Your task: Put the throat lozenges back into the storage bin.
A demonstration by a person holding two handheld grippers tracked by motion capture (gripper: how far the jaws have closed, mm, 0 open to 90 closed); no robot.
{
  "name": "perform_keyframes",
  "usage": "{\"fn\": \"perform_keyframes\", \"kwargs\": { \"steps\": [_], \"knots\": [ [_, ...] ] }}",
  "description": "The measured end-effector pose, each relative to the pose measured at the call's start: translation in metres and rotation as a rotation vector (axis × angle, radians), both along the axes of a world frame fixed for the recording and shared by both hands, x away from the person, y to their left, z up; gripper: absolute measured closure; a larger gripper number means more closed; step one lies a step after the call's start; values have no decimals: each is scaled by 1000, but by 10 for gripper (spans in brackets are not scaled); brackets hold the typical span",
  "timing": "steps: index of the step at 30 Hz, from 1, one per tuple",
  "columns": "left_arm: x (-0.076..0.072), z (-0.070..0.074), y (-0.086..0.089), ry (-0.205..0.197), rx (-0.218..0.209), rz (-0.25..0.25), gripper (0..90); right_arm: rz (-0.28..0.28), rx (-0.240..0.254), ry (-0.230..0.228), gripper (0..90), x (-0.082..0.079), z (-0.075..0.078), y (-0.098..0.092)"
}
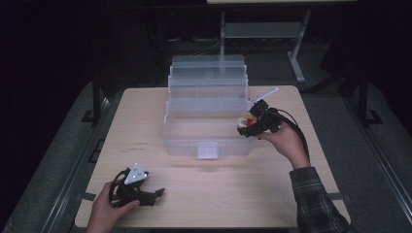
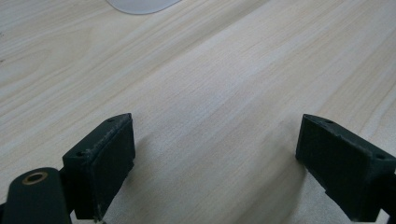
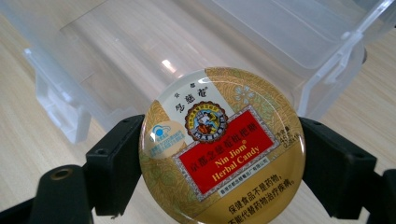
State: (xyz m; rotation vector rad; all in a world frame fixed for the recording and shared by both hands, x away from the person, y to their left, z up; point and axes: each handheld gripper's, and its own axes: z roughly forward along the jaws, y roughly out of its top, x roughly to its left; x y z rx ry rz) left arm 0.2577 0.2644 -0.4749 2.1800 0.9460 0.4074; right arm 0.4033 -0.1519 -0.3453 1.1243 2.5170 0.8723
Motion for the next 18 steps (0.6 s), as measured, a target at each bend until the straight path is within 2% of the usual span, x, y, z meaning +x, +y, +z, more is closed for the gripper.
{"fn": "perform_keyframes", "kwargs": {
  "steps": [18],
  "knots": [
    [0, 0, 0, -1, -1, 0, 108, 0, -22, 21, 193, 12, -13, 10]
  ]
}}
